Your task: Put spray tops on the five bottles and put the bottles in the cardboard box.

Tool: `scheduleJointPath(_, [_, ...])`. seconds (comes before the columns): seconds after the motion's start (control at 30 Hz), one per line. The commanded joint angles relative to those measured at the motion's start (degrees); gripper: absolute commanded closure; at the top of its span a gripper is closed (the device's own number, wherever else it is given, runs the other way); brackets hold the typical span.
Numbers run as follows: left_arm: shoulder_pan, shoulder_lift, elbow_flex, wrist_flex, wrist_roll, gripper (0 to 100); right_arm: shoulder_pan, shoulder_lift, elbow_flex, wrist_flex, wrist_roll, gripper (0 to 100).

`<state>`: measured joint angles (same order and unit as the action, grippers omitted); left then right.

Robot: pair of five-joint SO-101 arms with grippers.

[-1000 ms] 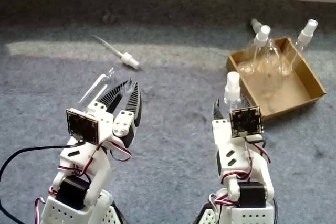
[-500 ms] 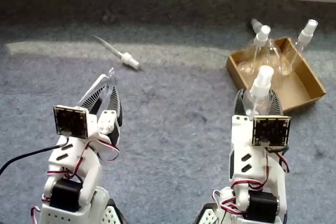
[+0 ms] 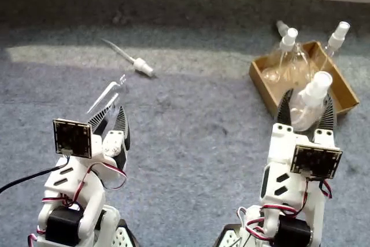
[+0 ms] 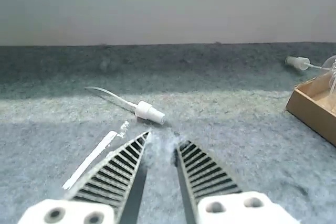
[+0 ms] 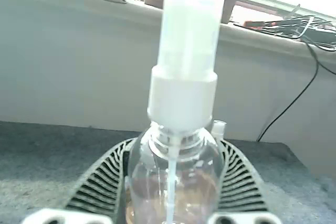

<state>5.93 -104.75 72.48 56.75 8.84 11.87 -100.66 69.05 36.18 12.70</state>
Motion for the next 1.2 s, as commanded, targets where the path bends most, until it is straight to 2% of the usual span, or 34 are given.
scheduleJointPath(0.0, [-0.48, 0.22, 2.07, 1.93, -0.35, 99, 4.88, 8.92, -3.47, -5.58, 0.53, 91.8])
scheduleJointPath(0.1, [-0.48, 0.22, 4.26, 1.76, -0.35, 99, 8.57, 15.52, -3.47, -11.91, -0.53, 91.8])
scheduleJointPath(0.27, [-0.48, 0.22, 8.57, 1.67, -0.62, 99, 13.49, 24.66, -1.63, -24.84, -7.38, 91.8])
scheduleJointPath(0.73, [-0.04, 0.22, 12.62, 1.67, -0.62, 99, 14.29, 54.81, 1.01, -56.4, -8.26, 91.7])
scheduleJointPath(1.0, [-0.04, 0.22, 15.08, 1.05, -0.7, 99, 14.9, 73.54, -2.77, -69.05, -8.26, 91.7])
scheduleJointPath(1.17, [-0.04, 0.22, 19.91, -7.21, -0.7, 99, 14.9, 83.91, -12.0, -69.76, -8.26, 91.7])
